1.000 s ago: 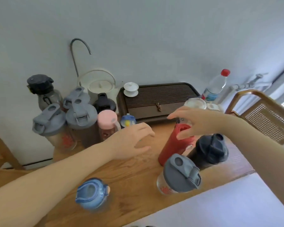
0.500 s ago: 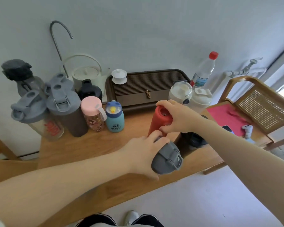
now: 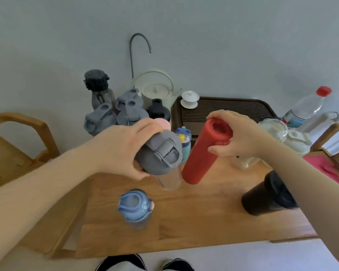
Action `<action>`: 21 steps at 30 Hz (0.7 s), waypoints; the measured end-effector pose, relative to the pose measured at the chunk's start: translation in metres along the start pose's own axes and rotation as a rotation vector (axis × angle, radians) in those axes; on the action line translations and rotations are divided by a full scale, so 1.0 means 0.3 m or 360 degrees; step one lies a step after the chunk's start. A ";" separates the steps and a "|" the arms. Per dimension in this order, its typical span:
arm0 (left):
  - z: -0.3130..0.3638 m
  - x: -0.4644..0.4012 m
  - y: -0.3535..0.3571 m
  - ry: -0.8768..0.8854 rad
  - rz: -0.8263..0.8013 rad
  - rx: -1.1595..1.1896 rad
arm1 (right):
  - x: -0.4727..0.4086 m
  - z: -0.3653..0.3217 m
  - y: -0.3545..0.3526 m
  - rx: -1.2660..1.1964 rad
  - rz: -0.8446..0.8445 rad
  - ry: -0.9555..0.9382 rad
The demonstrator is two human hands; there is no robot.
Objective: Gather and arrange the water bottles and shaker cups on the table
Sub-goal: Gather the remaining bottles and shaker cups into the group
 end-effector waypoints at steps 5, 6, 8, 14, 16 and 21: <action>-0.189 0.154 -0.015 -0.0118 -0.0270 -0.0281 | -0.112 -0.190 0.058 -0.0009 -0.0041 -0.0162; -0.217 0.181 -0.002 -0.0135 -0.0307 -0.0295 | -0.132 -0.225 0.074 -0.0023 -0.0056 -0.0187; -0.257 0.228 0.033 -0.0159 -0.0352 -0.0284 | -0.173 -0.287 0.111 -0.0025 -0.0104 -0.0219; -0.311 0.344 0.062 -0.0120 -0.0312 -0.0102 | -0.290 -0.437 0.286 0.0160 -0.0291 -0.0268; -0.332 0.368 0.052 -0.0093 -0.0270 -0.0071 | -0.318 -0.472 0.339 0.0135 -0.0321 -0.0214; -0.369 0.378 0.031 0.0079 -0.0274 -0.0077 | -0.361 -0.509 0.374 -0.0009 -0.0352 -0.0068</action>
Point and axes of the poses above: each hand's wrist, its own x-axis away from the middle knuckle, its own y-axis out of the palm, z = x × y, the point moved 1 cm from there along -x, towards the middle knuckle, and after that the axes turned 4 degrees about -z, right-handed, at the moved point
